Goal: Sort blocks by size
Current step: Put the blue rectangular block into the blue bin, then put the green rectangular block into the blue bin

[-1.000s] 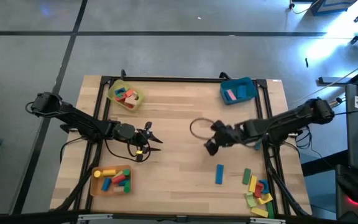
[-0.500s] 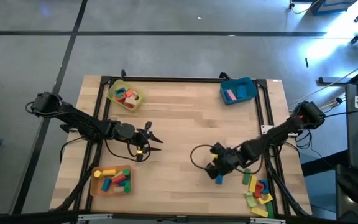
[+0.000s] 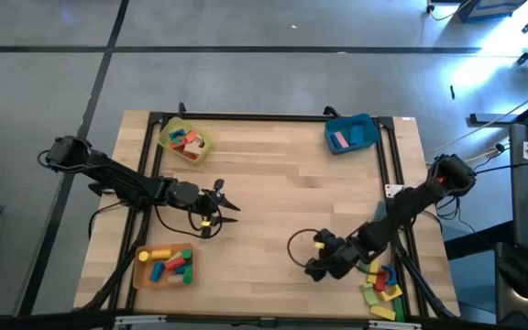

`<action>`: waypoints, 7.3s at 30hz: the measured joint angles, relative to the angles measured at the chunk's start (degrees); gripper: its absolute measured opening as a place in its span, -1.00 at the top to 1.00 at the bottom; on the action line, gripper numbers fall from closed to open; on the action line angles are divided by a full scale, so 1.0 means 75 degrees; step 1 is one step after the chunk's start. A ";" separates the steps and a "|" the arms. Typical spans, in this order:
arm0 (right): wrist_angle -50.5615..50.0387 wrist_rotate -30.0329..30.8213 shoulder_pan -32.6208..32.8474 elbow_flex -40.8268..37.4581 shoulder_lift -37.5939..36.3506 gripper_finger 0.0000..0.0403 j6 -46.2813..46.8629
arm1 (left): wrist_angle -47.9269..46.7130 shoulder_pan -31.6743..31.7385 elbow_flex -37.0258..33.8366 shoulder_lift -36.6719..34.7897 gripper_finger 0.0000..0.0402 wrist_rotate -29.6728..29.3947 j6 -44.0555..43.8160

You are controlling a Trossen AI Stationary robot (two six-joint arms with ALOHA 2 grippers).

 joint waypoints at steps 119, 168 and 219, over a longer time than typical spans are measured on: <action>-0.4731 -0.0247 0.0338 0.1878 0.2325 0.22 0.2480 | 0.0405 -0.0297 0.0003 0.0009 0.29 0.0537 0.0146; -0.8608 0.2003 -0.3128 0.1766 -0.0789 0.32 -0.1215 | 0.0357 -0.0295 0.0003 0.0006 0.29 0.0539 0.0095; -0.5007 0.2263 -1.1170 0.0155 -0.0907 -0.29 -0.8547 | 0.0133 -0.0297 0.0003 0.0003 0.29 0.0539 0.0169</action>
